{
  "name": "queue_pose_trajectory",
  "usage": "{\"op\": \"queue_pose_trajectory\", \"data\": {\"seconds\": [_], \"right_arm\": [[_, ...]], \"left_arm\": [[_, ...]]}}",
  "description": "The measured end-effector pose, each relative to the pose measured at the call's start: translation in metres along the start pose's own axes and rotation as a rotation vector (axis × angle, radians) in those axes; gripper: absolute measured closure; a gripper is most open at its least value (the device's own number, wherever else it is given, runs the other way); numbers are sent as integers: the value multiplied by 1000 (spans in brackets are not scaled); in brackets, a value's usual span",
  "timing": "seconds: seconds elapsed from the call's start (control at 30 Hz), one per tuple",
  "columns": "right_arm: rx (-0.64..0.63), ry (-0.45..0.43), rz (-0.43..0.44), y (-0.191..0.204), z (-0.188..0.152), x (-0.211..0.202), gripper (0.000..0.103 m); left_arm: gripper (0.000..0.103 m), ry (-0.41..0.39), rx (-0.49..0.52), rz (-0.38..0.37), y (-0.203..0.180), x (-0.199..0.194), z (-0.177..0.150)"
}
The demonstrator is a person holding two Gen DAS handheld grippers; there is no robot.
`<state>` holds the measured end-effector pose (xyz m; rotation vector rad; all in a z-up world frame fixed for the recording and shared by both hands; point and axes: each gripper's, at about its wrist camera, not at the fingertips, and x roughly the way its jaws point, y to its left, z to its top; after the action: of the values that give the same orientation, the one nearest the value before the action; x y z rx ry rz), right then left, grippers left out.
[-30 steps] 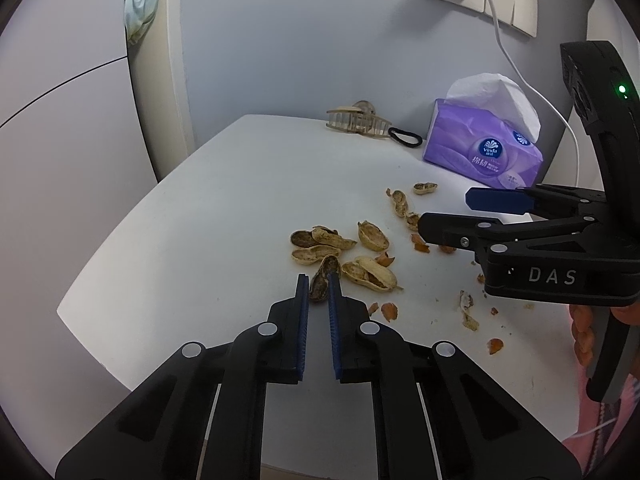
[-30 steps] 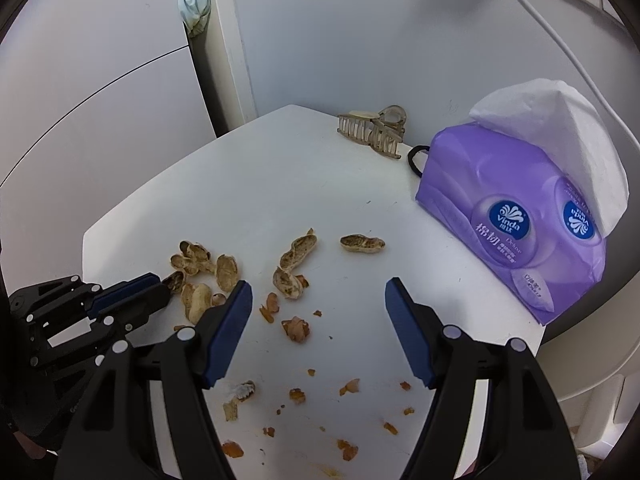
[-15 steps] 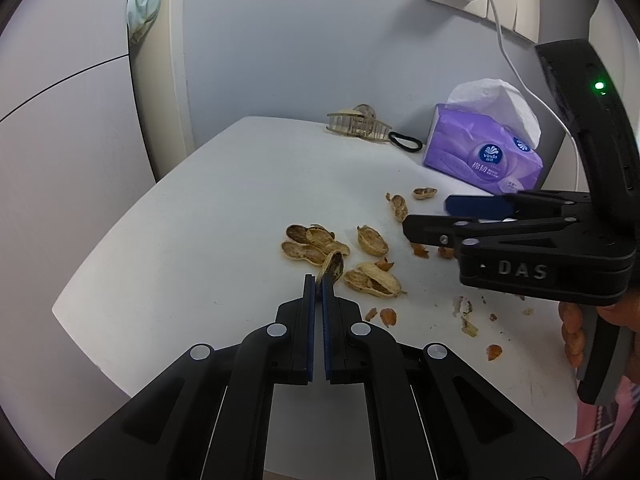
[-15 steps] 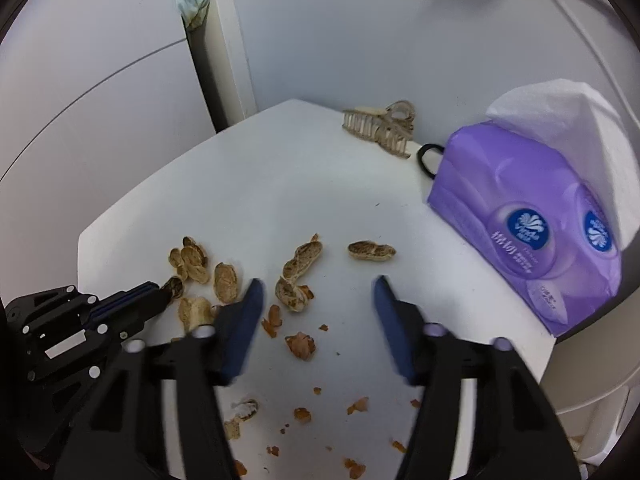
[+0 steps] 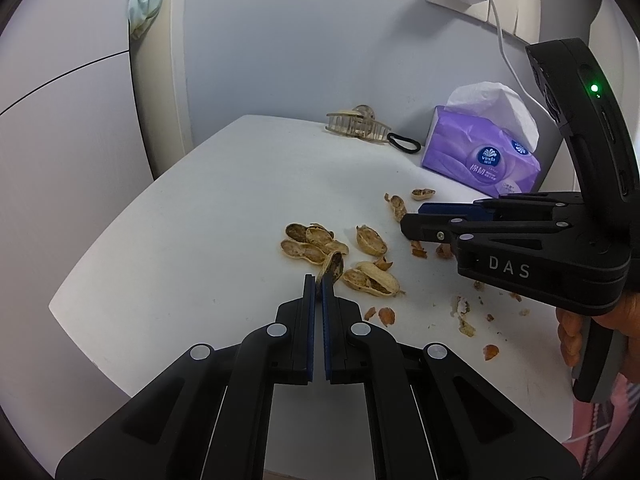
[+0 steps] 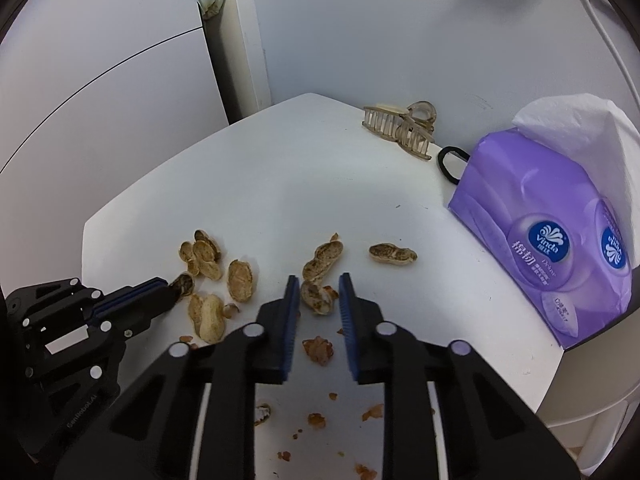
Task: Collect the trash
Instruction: 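Lift the held shell with the left tool and carry it toward the bin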
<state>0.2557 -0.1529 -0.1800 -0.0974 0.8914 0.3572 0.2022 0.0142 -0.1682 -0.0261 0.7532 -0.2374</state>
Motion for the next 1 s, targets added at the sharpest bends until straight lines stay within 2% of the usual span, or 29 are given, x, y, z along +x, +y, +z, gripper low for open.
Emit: {"op": "queue_pose_trajectory", "data": {"seconds": [0.53,1.0], "right_arm": [[0,-17,30,0,-4,-14,85],[-22,-52,74,28,-3,-57,85]], "left_arm": [[101,-7,0,-1,-7,-6,2],[101,-61,-1,24,-13,-53,11]]}}
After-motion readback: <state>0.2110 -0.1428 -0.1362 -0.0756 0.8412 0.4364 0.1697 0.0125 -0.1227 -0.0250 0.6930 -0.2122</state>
